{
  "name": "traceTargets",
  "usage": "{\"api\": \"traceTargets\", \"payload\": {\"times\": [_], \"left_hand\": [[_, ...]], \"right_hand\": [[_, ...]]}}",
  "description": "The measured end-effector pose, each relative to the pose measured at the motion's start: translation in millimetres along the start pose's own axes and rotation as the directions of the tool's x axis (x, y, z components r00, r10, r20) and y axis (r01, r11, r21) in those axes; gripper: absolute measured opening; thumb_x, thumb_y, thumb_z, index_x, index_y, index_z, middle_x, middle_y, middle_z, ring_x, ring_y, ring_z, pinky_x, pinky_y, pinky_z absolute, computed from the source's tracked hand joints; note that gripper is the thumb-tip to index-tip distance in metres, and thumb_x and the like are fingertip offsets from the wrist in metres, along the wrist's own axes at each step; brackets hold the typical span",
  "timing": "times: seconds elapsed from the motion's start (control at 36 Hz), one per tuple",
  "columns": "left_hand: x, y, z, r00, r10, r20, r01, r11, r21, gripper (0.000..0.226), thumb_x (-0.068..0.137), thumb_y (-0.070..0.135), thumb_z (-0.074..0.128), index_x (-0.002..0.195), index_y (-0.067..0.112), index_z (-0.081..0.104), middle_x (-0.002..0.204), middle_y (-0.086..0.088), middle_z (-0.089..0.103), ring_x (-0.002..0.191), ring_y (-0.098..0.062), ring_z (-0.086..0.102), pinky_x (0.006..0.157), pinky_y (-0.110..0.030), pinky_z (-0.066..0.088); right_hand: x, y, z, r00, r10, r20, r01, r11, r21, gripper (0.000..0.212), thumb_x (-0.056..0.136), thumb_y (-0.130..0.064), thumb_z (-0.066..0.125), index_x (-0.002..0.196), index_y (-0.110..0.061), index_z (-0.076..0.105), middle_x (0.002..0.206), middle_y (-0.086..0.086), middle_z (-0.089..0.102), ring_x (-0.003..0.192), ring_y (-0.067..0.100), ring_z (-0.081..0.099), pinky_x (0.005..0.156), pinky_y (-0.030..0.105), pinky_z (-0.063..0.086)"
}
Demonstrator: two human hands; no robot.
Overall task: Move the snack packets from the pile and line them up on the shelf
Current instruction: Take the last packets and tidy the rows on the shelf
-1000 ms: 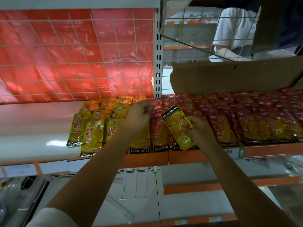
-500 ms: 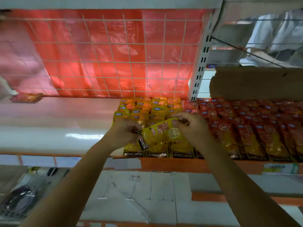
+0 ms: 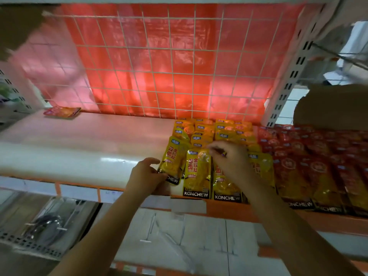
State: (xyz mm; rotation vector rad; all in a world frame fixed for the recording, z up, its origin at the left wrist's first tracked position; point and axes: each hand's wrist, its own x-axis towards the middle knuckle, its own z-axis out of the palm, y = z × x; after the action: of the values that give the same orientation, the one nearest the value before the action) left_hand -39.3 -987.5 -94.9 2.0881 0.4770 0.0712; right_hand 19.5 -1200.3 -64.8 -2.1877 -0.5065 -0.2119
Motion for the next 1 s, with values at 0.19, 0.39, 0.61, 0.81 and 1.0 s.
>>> {"api": "traceTargets", "payload": {"times": [0.19,0.39,0.61,0.81,1.0], "left_hand": [[-16.5,17.5,6.4,0.989,0.141,0.035,-0.139,0.848,0.511,0.035,0.088,0.033,0.061,0.12,0.019,0.059,0.09,-0.005,0.063,0.084,-0.021,0.058,0.067,-0.024,0.037],[-13.4,15.6,-8.1,0.962,0.247,-0.116,-0.108,0.735,0.669,0.052,0.089,0.043,0.056,0.133,0.017,0.049,0.112,-0.007,0.061,0.109,-0.025,0.053,0.086,-0.037,0.047],[36.0,-30.8,-76.4,0.921,0.335,-0.197,-0.135,0.751,0.646,0.044,0.089,0.033,0.058,0.126,0.009,0.056,0.112,-0.014,0.062,0.107,-0.034,0.052,0.085,-0.041,0.047],[98.8,-97.6,-191.0,0.943,0.239,-0.23,-0.043,0.776,0.63,0.037,0.088,0.028,0.057,0.12,0.011,0.06,0.114,-0.013,0.063,0.108,-0.033,0.053,0.091,-0.04,0.046],[172.6,-160.9,-293.9,0.962,0.147,-0.23,0.046,0.742,0.669,0.041,0.089,0.032,0.046,0.119,0.006,0.059,0.113,-0.017,0.058,0.106,-0.035,0.052,0.087,-0.037,0.044]], "right_hand": [[4.2,-0.7,3.6,0.979,-0.15,0.135,0.183,0.943,-0.277,0.024,0.091,-0.011,0.054,0.111,-0.01,0.068,0.109,0.005,0.065,0.1,0.021,0.058,0.081,0.027,0.04],[14.7,-15.9,28.0,0.933,-0.26,0.25,0.331,0.893,-0.305,0.03,0.089,-0.006,0.051,0.115,-0.012,0.066,0.11,0.006,0.062,0.101,0.026,0.057,0.079,0.035,0.045],[63.3,-61.9,111.0,0.906,-0.246,0.345,0.352,0.891,-0.288,0.032,0.088,-0.007,0.051,0.116,-0.016,0.064,0.113,0.007,0.06,0.109,0.026,0.052,0.086,0.036,0.044],[119.1,-139.3,235.0,0.922,-0.166,0.351,0.261,0.934,-0.242,0.033,0.085,-0.008,0.05,0.114,-0.015,0.065,0.11,0.008,0.061,0.104,0.026,0.056,0.083,0.028,0.044],[180.8,-187.5,353.5,0.925,-0.047,0.377,0.168,0.941,-0.294,0.037,0.09,-0.016,0.048,0.126,-0.018,0.054,0.127,0.006,0.049,0.119,0.027,0.045,0.095,0.029,0.039]]}}
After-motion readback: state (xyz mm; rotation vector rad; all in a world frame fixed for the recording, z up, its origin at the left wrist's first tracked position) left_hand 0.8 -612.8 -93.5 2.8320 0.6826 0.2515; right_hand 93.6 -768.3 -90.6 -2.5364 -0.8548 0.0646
